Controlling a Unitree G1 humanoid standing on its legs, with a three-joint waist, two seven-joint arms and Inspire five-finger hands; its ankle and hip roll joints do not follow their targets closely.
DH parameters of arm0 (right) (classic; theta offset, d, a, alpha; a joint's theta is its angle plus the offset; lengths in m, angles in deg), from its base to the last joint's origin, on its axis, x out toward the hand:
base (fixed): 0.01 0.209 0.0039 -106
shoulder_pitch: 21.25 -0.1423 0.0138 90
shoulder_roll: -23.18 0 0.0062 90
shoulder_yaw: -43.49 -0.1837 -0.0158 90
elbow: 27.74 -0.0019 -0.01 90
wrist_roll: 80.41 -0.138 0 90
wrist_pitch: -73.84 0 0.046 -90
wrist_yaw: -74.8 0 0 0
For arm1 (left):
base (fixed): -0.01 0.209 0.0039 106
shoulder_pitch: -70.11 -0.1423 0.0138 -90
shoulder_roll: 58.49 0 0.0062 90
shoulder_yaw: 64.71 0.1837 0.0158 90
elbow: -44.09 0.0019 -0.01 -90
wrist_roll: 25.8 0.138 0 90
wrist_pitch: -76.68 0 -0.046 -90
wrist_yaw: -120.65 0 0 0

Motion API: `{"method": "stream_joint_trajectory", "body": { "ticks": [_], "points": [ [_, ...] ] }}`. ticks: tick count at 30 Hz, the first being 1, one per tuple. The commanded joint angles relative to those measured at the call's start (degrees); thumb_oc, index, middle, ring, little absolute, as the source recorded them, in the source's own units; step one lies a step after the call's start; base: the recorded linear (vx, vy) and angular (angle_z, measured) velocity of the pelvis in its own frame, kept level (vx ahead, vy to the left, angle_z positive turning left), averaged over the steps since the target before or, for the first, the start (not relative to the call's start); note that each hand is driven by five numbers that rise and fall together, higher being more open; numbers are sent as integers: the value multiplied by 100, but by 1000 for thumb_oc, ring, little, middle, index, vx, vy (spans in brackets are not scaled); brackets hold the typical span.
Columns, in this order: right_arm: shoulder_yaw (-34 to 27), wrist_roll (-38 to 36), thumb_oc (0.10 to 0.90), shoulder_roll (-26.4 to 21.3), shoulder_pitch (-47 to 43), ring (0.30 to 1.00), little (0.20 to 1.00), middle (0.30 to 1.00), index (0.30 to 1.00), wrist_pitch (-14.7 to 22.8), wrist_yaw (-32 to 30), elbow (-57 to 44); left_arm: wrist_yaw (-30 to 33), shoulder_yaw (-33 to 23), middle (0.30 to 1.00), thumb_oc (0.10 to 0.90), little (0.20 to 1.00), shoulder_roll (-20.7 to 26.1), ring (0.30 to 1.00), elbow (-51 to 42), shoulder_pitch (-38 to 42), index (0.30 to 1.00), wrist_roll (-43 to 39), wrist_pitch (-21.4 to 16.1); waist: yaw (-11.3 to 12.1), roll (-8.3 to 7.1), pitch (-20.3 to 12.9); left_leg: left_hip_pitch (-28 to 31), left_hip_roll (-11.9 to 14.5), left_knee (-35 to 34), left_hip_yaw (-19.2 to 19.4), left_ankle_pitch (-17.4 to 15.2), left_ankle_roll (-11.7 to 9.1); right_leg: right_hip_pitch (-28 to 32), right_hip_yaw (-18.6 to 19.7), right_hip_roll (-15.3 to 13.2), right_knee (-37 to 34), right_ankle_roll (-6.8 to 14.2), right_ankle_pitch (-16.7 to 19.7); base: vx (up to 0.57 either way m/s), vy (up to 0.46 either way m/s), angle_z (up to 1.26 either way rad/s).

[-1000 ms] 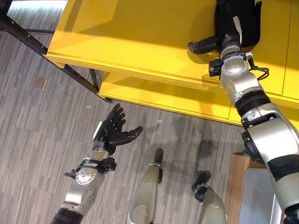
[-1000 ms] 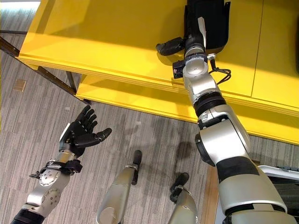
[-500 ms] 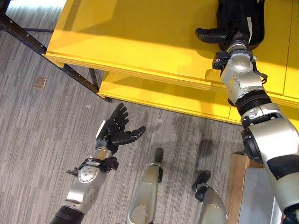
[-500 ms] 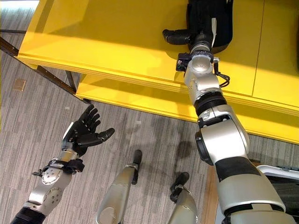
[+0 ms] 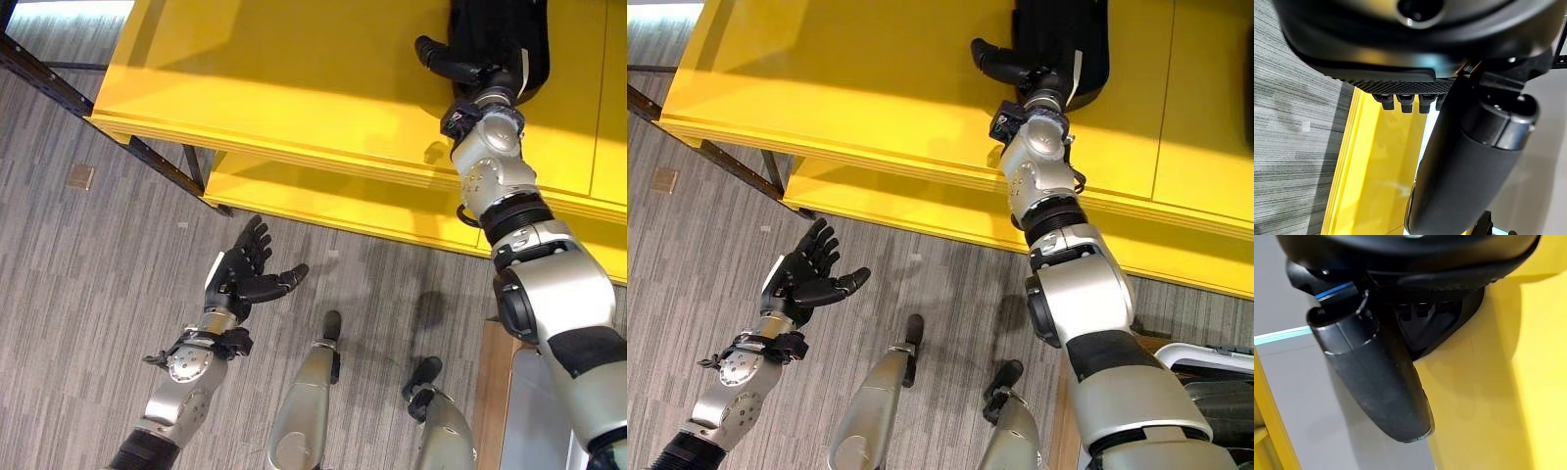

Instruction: Move parts from the plastic box to the shelf.

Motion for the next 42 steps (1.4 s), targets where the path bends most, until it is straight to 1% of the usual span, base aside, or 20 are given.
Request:
{"method": "stream_joint_trajectory", "body": {
  "ticks": [1,4,7,8,10,11,12,13,16,17,18,23,27,28,32,36,38,42],
  "points": [
    [-19,-241,900,-38,174,1000,1000,1000,1000,381,15,-446,-2,77,1000,900,1000,178,1000,-437,216,1000,162,-638,135,59,-305,-151,3,282,-275,-734,-198,496,366,227,279,92,-795,0,0,0],
    [8,-212,900,30,241,1000,1000,1000,1000,444,13,-742,11,50,1000,900,1000,178,1000,-445,216,1000,161,-655,131,62,-317,-148,8,273,-272,-733,-200,505,359,223,264,91,-793,0,0,0],
    [78,-51,900,116,339,1000,1000,1000,1000,530,-44,-1304,38,50,1000,900,1000,161,1000,-430,226,1000,162,-655,121,49,-322,-142,5,260,-273,-733,-196,513,361,219,251,95,-792,0,0,0],
    [119,122,900,158,441,1000,1000,1000,1000,614,-67,-1853,53,37,1000,900,1000,147,1000,-433,225,1000,160,-660,100,35,-313,-153,-1,277,-269,-740,-190,507,367,217,256,92,-792,0,0,0],
    [115,223,900,196,538,1000,1000,1000,1000,630,-123,-2131,61,27,1000,900,1000,141,1000,-440,212,1000,160,-653,90,29,-318,-162,-1,295,-267,-751,-186,503,369,214,261,92,-793,0,0,0],
    [105,356,900,247,649,1000,1000,1000,1000,708,-152,-2649,93,8,1000,900,1000,117,1000,-440,205,1000,161,-659,70,17,-307,-166,-2,304,-263,-759,-183,496,376,212,276,87,-793,0,0,0],
    [102,382,900,258,683,1000,1000,1000,1000,690,-180,-2697,94,9,1000,900,1000,117,1000,-441,195,1000,162,-659,68,15,-316,-166,-4,304,-263,-759,-182,496,375,210,277,87,-795,16,-1,-3],
    [87,509,900,328,849,1000,1000,1000,1000,786,-220,-3219,127,2,1000,900,1000,92,1000,-441,175,1000,157,-634,49,-1,-304,-172,-6,317,-259,-769,-177,492,371,203,291,84,-799,0,0,0],
    [47,620,900,468,1001,1000,1000,1000,1000,882,-267,-3719,161,-5,1000,900,1000,76,1000,-432,145,1000,167,-611,36,-12,-289,-173,-11,328,-256,-781,-170,484,380,189,312,76,-803,0,0,0],
    [46,631,900,475,1016,1000,1000,1000,1000,875,-277,-3738,161,-7,1000,900,1000,79,1000,-434,139,1000,167,-610,34,-15,-293,-173,-13,328,-256,-781,-170,484,380,188,314,76,-804,0,0,0],
    [46,700,900,510,1061,1000,1000,1000,1000,917,-287,-4032,178,-20,1000,900,1000,82,1000,-455,128,1000,171,-614,23,-17,-288,-179,-15,336,-252,-785,-164,472,385,184,330,75,-801,0,0,0],
    [12,986,900,550,1107,1000,1000,1000,1000,989,-396,-4648,230,-64,1000,900,1000,95,1000,-528,65,1000,186,-619,2,-36,-296,-194,-13,354,-263,-799,-157,457,398,179,364,78,-822,0,0,0],
    [19,1400,900,546,1183,1000,1000,1000,1000,1031,-462,-5403,292,-113,1000,900,1000,74,1000,-572,18,1000,232,-594,-42,-56,-294,-204,-3,402,-245,-821,-151,408,432,173,419,75,-838,0,0,0],
    [49,1607,900,506,1200,1000,1000,1000,1000,1013,-496,-5606,305,-142,1000,900,1000,77,1000,-578,1,1000,254,-591,-61,-72,-292,-201,6,405,-246,-830,-153,396,445,174,425,78,-839,-2,1,-4],
    [50,1730,900,483,1232,1000,1000,1000,1000,987,-520,-5756,317,-172,1000,900,1000,69,1000,-609,-30,1000,272,-579,-85,-75,-295,-203,9,409,-229,-831,-151,378,455,180,436,73,-839,-1,1,-2],
    [72,2040,900,334,1310,1000,1000,1000,1000,892,-570,-5968,312,-239,1000,900,1000,70,1000,-677,-81,1000,305,-569,-138,-98,-298,-199,35,398,-222,-827,-149,347,462,181,458,73,-836,-1,1,-1],
    [70,2313,900,217,1346,1000,1000,1000,1000,802,-632,-6083,309,-271,1000,900,1000,57,1000,-701,-86,1000,327,-571,-163,-114,-305,-202,32,374,-220,-806,-151,335,471,184,439,69,-816,-14,-3,-5],
    [69,2503,900,113,1527,1000,1000,1000,1000,730,-588,-6348,310,-358,1000,900,1000,20,1000,-721,-153,1000,353,-545,-221,-145,-309,-202,51,384,-204,-813,-151,315,490,199,442,63,-812,-23,3,0]
  ]
}}
